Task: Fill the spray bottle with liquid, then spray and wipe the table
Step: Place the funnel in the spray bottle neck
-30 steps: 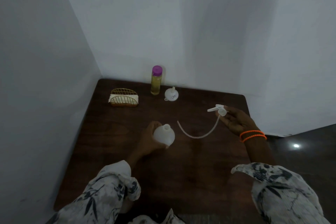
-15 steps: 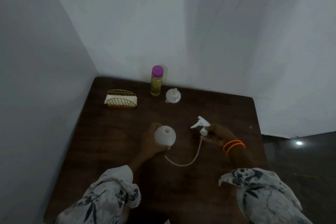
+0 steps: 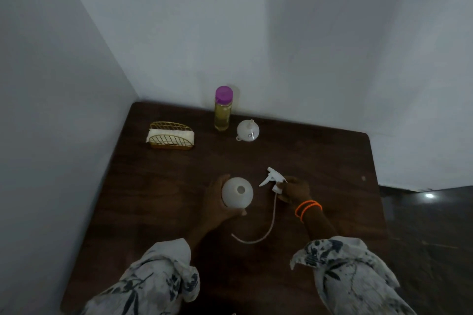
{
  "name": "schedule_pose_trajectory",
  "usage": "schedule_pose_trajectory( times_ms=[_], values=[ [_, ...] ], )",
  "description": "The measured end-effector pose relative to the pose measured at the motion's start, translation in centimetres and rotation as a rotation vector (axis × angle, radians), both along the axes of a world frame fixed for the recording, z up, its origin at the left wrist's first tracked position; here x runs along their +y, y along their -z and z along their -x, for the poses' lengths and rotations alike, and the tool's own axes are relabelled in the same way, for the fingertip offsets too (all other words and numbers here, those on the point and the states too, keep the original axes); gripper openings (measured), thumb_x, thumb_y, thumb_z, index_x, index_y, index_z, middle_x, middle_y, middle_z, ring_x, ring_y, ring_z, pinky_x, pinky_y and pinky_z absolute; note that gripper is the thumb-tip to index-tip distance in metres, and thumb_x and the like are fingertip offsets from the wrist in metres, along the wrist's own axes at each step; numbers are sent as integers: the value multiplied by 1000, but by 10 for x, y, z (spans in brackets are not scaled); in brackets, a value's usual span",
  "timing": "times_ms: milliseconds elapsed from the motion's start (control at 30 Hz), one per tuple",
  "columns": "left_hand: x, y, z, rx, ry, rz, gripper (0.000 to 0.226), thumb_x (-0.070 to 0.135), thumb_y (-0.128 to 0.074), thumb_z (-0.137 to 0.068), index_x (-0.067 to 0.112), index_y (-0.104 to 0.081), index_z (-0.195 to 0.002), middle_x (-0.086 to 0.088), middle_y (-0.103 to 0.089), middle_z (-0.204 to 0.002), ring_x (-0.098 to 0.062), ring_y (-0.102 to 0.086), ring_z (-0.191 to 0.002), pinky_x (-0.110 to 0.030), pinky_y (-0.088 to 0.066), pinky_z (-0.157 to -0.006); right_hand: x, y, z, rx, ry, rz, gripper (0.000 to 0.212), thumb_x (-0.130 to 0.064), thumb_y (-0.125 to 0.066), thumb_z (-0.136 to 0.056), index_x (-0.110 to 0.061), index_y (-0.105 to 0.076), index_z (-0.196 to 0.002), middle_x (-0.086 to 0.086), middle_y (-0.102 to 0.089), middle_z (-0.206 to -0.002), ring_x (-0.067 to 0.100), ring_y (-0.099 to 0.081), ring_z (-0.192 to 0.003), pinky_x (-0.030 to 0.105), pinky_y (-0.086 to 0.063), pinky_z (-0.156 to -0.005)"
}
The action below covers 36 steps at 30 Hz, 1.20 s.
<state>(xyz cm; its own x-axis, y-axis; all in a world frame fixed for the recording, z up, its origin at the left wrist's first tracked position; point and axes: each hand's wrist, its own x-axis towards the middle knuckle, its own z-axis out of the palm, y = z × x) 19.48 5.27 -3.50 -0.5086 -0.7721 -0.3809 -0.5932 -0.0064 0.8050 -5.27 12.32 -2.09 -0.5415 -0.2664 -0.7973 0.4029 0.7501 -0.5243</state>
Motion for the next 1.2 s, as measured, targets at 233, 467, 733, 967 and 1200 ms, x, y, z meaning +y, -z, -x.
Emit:
schedule_pose_trajectory(
  times_ms=[233,467,733,967,1200],
  values=[
    [4,0,-37,-23,69,-30,139,65,-97,-38,33,-32,-157,7,-35,-159,-16,-39,-144,-44,-42,-117,3,1,-10,281,-230,-82,33,-22,-77,-89,-9,-68,-117,11,-71,-110,26,-69,-100,38,-58,-87],
    [-15,-12,-76,-26,28,21,118,62,-96,-46,35,-46,-149,11,-41,-154,-11,-48,-136,-38,-49,-111,-1,-13,-9,494,-372,-108,28,-31,-68,-94,-3,-72,-100,18,-73,-104,28,-67,-91,40,-55,-85],
    [-81,-27,-4,20,-203,-62,48,29,-70,-98,25,-56,-144,0,-58,-146,-12,-55,-131,-40,-48,-111,-56,-34,-8,669,-364,146,18,-10,-70,-91,2,-73,-105,17,-73,-106,27,-68,-100,30,-49,-82],
    [-125,-14,76,-14,-20,-258,45,17,-58,-104,13,-51,-149,-12,-63,-138,-25,-64,-119,-43,-52,-106,-102,-27,7,483,-478,165,29,-11,-65,-94,-5,-70,-122,14,-71,-121,30,-67,-112,48,-53,-103],
    [-138,17,119,1,-135,-393,56,9,-60,-102,14,-42,-155,-18,-65,-131,-20,-63,-79,-33,-59,-72,-147,-3,17,454,-515,95,28,-8,-56,-93,-4,-69,-118,19,-71,-115,41,-68,-105,53,-54,-96]
  ],
)
